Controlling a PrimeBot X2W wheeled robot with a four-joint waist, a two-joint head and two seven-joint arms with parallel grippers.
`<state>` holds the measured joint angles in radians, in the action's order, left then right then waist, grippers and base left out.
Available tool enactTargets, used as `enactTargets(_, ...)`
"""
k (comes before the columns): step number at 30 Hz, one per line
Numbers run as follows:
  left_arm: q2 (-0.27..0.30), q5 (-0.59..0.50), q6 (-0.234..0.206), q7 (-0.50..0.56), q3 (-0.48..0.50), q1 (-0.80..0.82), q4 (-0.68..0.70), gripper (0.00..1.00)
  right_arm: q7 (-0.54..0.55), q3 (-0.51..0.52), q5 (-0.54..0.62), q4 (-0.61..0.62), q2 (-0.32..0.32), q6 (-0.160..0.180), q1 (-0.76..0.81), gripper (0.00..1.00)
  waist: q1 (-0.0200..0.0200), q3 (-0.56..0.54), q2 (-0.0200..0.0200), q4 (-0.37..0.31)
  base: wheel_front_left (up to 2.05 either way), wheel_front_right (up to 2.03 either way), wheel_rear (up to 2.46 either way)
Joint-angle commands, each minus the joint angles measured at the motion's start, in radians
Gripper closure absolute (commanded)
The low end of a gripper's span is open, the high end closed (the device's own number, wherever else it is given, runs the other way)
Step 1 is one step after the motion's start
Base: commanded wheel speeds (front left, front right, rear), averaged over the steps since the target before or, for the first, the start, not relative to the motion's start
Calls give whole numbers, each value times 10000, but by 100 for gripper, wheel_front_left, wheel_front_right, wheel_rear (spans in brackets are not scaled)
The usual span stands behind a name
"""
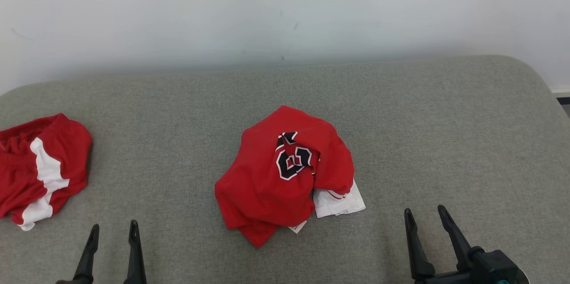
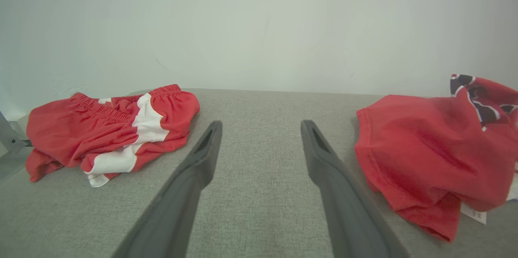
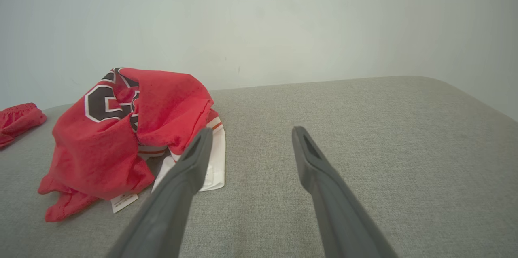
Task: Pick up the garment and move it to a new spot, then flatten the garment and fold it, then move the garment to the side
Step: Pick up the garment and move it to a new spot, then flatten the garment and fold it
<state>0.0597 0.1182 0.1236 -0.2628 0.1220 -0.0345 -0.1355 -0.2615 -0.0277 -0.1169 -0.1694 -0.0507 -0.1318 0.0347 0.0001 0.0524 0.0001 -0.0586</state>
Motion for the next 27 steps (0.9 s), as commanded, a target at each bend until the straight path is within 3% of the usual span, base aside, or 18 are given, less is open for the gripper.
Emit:
enactTargets(1, -36, -74, 33, -38, -39, -186, 68, 0, -45, 7, 7, -21, 10, 22, 85, 0, -1, -33, -1, 8, 0, 0, 0)
enactTargets(27, -100, 154, 71, -38, -129, -416, -247, 0, -45, -13, -40, -210, 10, 22, 135, 0, -1, -42, -1, 166, 0, 0, 0)
